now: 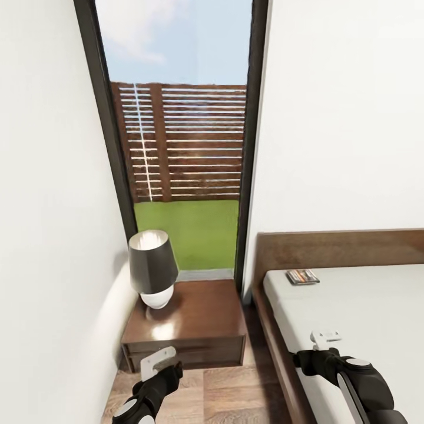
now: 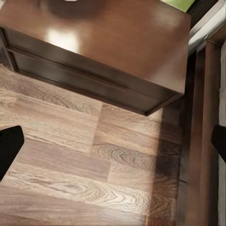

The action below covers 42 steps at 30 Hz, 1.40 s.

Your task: In the bedroom, move the book from the bed onto either nightstand, and place the two sandals side by side next to the bed.

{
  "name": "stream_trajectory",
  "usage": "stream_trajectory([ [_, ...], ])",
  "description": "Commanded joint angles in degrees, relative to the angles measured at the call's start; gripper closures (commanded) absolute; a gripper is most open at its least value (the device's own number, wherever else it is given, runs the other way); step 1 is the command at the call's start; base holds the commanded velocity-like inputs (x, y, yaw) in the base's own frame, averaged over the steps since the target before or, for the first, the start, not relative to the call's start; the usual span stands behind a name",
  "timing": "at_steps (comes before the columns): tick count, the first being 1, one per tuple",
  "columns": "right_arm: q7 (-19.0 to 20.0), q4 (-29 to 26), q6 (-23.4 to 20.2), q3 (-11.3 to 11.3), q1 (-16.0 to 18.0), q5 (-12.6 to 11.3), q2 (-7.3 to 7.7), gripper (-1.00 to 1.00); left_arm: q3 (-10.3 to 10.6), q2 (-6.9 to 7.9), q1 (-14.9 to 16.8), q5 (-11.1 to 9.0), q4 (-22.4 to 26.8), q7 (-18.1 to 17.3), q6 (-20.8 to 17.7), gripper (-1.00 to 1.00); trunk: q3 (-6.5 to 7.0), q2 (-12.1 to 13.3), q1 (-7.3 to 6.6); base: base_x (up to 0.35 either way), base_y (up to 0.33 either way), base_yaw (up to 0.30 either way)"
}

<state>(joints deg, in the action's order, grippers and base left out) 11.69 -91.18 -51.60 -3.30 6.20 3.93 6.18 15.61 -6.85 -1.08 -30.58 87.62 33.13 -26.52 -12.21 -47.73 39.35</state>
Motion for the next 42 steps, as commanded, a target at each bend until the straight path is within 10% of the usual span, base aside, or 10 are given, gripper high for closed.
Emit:
stream_trajectory([
  [1,0.5,-0.1,-0.3,0.0,0.0,0.4,0.0,-1.0,0.0,0.0,0.0,-0.5,0.1,0.4,-0.1,-1.0,-0.07,-0.1,0.05,0.336,0.0,0.0],
  [42,0.5,-0.3,-0.8,0.0,0.1,0.4,0.17,-1.0,0.0,-0.02,0.0,-0.5,0.1,0.2,0.0,-1.0,0.24,-0.1,0.05,0.093,0.0,-0.023],
])
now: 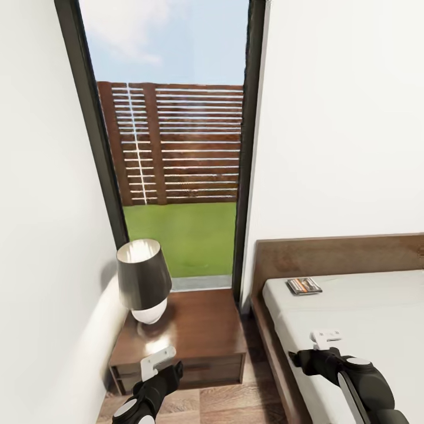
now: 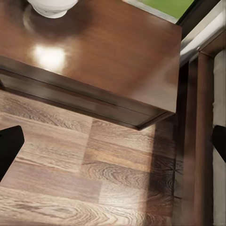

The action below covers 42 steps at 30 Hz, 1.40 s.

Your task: In the bedroom, move the book from the bed onto either nightstand, and place the two sandals side by side next to the bed.

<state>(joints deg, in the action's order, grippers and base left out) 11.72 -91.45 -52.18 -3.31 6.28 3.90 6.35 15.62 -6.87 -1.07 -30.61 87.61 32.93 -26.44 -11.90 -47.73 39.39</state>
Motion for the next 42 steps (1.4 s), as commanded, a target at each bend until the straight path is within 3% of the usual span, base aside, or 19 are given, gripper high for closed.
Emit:
stream_trajectory([
  [1,0.4,-0.1,-0.3,0.0,0.0,0.4,0.02,-1.0,0.0,-0.02,0.0,-0.5,0.1,0.4,-0.1,-1.0,-0.03,-0.1,0.01,0.0,0.0,-0.118],
  [24,0.4,-0.1,-0.3,0.0,0.0,0.5,0.07,-1.0,0.1,0.01,0.0,-0.5,0.0,0.6,-0.2,-1.0,0.15,-0.1,0.01,0.238,0.0,-0.023],
  [42,0.4,-0.1,-0.3,0.0,0.0,0.5,0.07,-1.0,0.1,-0.01,0.0,-0.5,0.0,0.6,-0.2,-1.0,0.15,-0.1,0.01,0.075,0.01,0.0],
])
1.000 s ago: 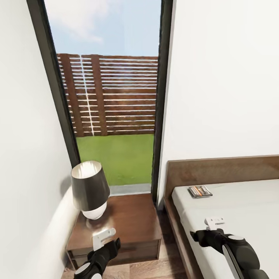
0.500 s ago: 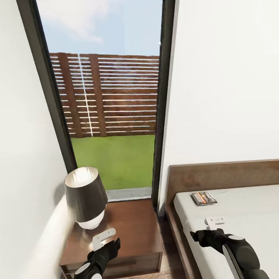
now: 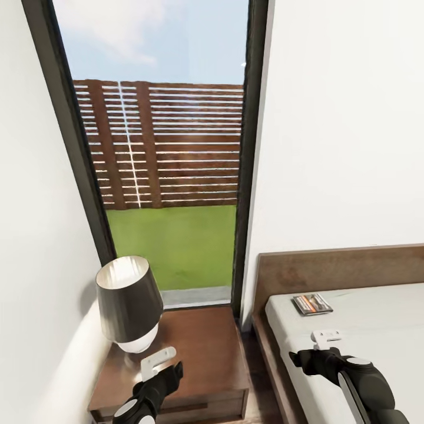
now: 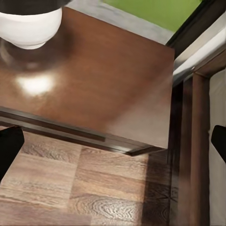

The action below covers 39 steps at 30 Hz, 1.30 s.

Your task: In the bedroom, move the book from the bed onto either nightstand, and place the two sandals side by side next to the bed.

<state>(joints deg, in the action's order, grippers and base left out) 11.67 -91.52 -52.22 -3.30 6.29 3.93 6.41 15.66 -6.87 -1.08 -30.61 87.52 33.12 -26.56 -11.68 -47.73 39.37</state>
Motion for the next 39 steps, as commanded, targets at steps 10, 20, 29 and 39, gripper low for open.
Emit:
stream_trajectory([
  [10,0.5,0.0,-0.2,-0.1,0.0,0.5,0.0,-1.0,0.1,0.0,0.0,-0.5,0.1,0.4,-0.1,-1.0,-0.07,-0.1,0.03,0.15,0.029,0.0],
  [20,0.4,0.0,-0.2,-2.9,0.1,0.4,-0.13,-1.0,0.1,-0.05,0.0,-0.5,0.0,0.3,-0.1,-1.0,-0.07,-0.1,0.03,0.018,0.003,0.0],
  [29,0.5,0.0,-0.3,-4.1,0.1,0.4,-0.18,-1.0,0.1,-0.07,0.0,-0.5,0.0,0.3,-0.1,-1.0,-0.07,-0.1,0.03,0.027,0.0,0.0],
  [39,0.5,-0.1,-0.3,-4.3,0.1,0.4,-0.36,-1.0,0.1,-0.07,0.0,-0.5,-0.3,0.4,-0.2,-1.0,-0.07,-0.1,0.03,0.159,0.0,0.0],
])
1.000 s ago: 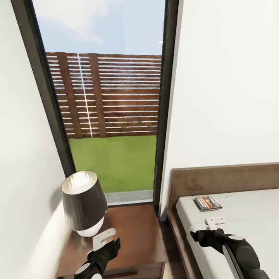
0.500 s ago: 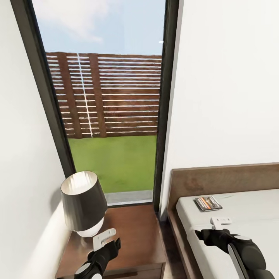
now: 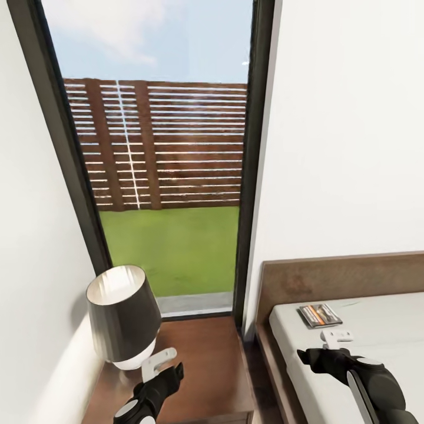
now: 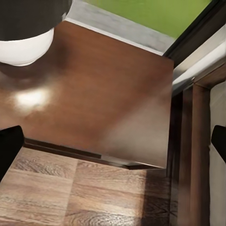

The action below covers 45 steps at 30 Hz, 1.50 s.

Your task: In the bedroom, move the book from the bed onto either nightstand, and place the two sandals side by side next to the bed.

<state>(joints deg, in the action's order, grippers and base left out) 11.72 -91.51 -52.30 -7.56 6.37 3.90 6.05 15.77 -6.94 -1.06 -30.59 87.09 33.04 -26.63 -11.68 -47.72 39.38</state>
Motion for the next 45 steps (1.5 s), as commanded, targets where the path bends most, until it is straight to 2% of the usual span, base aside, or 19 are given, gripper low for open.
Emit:
stream_trajectory([
  [1,0.5,-0.1,-0.2,0.0,0.0,0.4,0.0,-1.0,0.0,0.0,0.0,-0.5,0.1,0.4,-0.1,-1.0,-0.07,-0.1,0.02,0.078,0.0,0.0],
  [10,0.5,-0.1,-0.3,-0.1,0.0,0.4,-0.04,-1.0,0.1,-0.03,0.0,-0.5,0.0,0.3,-0.1,-1.0,-0.07,-0.1,0.02,0.031,0.0,0.0],
  [24,0.5,-0.2,-0.3,-0.1,0.0,0.4,-0.06,-1.0,1.7,-0.01,0.6,-0.5,-0.3,0.5,-0.1,-1.0,-0.07,-0.1,0.02,0.03,0.0,0.0],
  [45,0.4,-0.2,-0.3,-0.1,0.0,0.4,-0.07,-1.0,2.1,0.0,1.2,-0.4,-1.3,0.6,0.0,-1.0,-0.07,-0.1,0.02,0.256,0.0,0.0],
])
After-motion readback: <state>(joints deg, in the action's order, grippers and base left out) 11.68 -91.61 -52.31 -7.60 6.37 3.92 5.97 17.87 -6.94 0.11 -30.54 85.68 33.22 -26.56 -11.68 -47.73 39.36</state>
